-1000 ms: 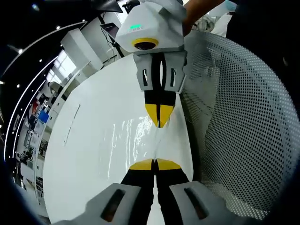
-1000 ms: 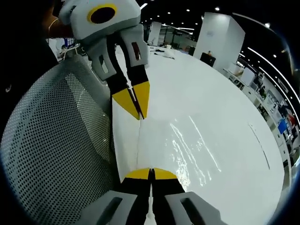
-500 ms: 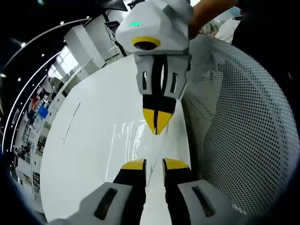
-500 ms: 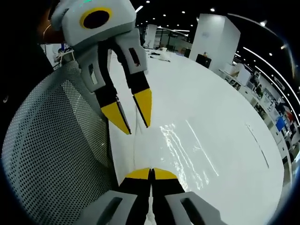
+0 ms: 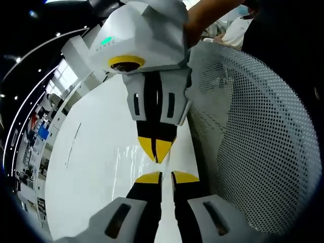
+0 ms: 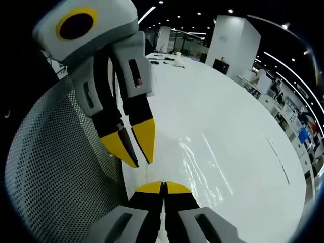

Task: Open the resealable bag by pulling the two sides of the seal apart until the entire bag opening is separated and visibly accessible.

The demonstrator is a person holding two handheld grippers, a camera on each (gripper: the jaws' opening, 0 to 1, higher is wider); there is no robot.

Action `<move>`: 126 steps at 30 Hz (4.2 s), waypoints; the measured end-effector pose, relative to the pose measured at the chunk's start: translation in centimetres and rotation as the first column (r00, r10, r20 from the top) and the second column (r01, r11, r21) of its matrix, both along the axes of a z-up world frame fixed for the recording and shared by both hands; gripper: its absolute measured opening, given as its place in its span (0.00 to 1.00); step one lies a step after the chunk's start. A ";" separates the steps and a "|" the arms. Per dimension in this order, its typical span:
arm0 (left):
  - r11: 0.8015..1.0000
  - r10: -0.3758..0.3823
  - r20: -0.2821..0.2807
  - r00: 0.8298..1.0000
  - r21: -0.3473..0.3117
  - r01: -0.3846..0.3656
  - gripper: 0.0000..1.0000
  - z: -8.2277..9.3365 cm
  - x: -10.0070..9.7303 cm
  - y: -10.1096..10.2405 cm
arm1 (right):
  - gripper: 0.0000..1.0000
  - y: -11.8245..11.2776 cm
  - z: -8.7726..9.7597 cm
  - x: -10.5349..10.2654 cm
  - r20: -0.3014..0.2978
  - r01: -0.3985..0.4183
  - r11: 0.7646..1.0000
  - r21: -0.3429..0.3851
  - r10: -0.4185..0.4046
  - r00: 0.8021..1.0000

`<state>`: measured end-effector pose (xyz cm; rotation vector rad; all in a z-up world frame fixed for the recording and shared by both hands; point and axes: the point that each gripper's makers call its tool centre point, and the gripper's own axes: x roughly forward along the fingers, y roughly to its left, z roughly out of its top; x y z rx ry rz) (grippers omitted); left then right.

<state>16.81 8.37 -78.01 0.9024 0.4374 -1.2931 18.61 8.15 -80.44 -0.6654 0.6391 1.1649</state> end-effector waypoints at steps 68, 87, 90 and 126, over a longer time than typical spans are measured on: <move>0.989 0.148 0.248 0.957 -0.038 -0.143 0.00 4.6 6.0 -0.1 | 0.00 0.6 13.1 10.0 0.356 0.154 0.967 0.204 -0.220 0.908; 0.962 0.250 0.037 0.967 -0.126 -0.244 0.03 2.1 3.5 0.1 | 0.00 -0.2 4.4 5.8 0.274 0.123 0.992 0.024 -0.125 0.954; 0.932 0.285 -0.048 0.957 -0.218 -0.289 0.13 3.2 3.4 -0.2 | 0.00 -0.2 3.8 5.7 0.286 0.104 0.995 -0.001 -0.100 0.953; 0.749 0.519 -0.188 0.834 -0.369 -0.550 0.84 4.2 7.0 5.7 | 0.00 -0.5 -0.2 11.9 0.384 -0.112 0.960 -0.255 0.207 0.900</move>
